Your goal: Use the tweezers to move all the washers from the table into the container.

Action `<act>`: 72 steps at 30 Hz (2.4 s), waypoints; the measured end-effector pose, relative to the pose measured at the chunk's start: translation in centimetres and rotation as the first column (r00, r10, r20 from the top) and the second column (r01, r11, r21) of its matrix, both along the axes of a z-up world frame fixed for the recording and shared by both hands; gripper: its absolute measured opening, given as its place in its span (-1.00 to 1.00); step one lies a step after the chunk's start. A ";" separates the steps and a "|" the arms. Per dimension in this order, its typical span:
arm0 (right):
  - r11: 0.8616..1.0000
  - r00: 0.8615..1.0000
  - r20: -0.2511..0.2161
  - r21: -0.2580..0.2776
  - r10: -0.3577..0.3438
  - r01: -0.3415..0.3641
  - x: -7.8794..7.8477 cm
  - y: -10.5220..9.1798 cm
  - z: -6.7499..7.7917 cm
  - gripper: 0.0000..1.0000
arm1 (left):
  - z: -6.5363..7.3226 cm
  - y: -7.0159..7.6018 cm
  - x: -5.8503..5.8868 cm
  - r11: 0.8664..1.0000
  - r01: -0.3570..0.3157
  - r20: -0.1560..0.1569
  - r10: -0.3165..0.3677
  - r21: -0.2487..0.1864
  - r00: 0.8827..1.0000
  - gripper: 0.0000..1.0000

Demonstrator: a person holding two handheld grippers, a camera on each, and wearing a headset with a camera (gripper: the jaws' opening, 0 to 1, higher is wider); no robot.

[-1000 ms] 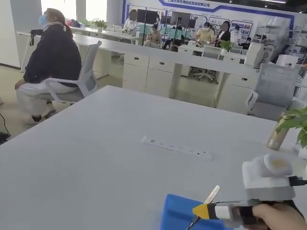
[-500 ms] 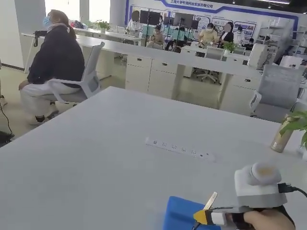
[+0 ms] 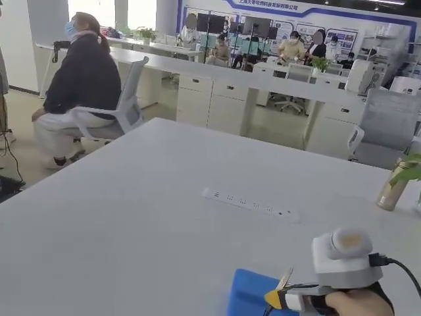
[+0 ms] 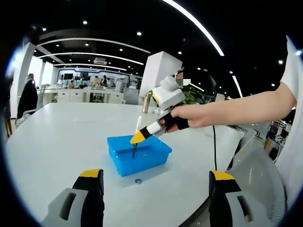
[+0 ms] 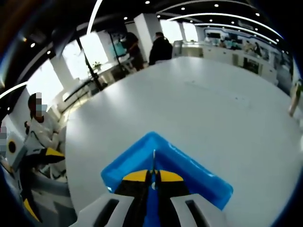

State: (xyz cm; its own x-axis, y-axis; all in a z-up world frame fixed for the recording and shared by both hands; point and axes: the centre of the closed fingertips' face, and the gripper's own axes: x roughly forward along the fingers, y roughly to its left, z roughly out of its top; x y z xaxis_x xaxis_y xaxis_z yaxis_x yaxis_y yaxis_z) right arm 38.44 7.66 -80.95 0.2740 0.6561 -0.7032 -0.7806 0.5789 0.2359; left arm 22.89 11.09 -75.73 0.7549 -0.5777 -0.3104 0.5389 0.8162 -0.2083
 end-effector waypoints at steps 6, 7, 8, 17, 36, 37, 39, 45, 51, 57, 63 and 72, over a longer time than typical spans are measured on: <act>1.000 1.000 0.012 -0.016 0.017 -0.017 0.0 0.1 -0.4 -0.94 | 0.0 0.1 0.1 1.000 -0.003 -0.002 0.003 -0.001 1.000 0.88; 1.000 1.000 0.011 -0.018 0.020 -0.020 0.0 0.2 -0.4 -0.94 | 0.0 0.1 0.1 1.000 -0.003 -0.002 0.003 0.000 1.000 0.87; 1.000 1.000 0.007 -0.021 0.023 -0.023 -0.1 0.2 -0.5 -0.94 | 0.0 0.1 0.1 1.000 -0.002 -0.002 0.002 0.000 1.000 0.87; 0.998 0.998 0.028 -0.039 0.058 -0.057 -0.2 0.2 -0.8 -0.94 | 0.2 0.0 0.1 1.000 -0.003 0.003 0.003 -0.009 1.000 0.88; 0.997 0.993 0.090 0.036 0.071 -0.074 -1.4 -0.5 0.8 -0.93 | 0.0 0.0 0.0 1.000 0.002 0.001 -0.002 -0.002 1.000 0.87; 0.996 0.993 0.093 0.042 0.069 -0.073 -1.5 -0.5 1.0 -0.93 | 0.1 0.0 0.1 1.000 0.003 0.003 -0.003 -0.002 1.000 0.87; 0.996 0.993 0.102 0.054 0.061 -0.067 -1.7 -0.7 1.5 -0.93 | 0.0 -0.1 0.0 1.000 0.006 -0.001 -0.006 -0.001 1.000 0.87; 0.991 0.993 0.120 0.127 0.018 -0.033 -2.1 -0.9 3.5 -0.93 | -0.1 -0.1 0.0 1.000 0.010 -0.003 -0.010 0.002 1.000 0.87; 0.984 0.990 0.140 0.174 0.018 -0.042 -3.5 -0.4 5.2 -0.93 | -0.1 -0.2 -0.1 1.000 0.017 -0.005 -0.017 0.003 1.000 0.86; 0.976 0.989 0.141 0.207 0.032 -0.062 -5.1 0.3 6.1 -0.93 | -0.3 -0.2 -0.2 1.000 0.022 -0.007 -0.022 0.016 1.000 0.85; 0.971 0.991 0.126 0.224 0.053 -0.081 -6.8 0.8 6.0 -0.94 | -0.3 -0.2 -0.2 1.000 0.021 -0.010 -0.021 0.015 1.000 0.85; 0.976 0.987 0.108 0.169 0.122 -0.139 -8.8 1.3 4.1 -0.93 | -0.3 -0.2 -0.2 1.000 0.019 -0.009 -0.019 0.020 1.000 0.84</act>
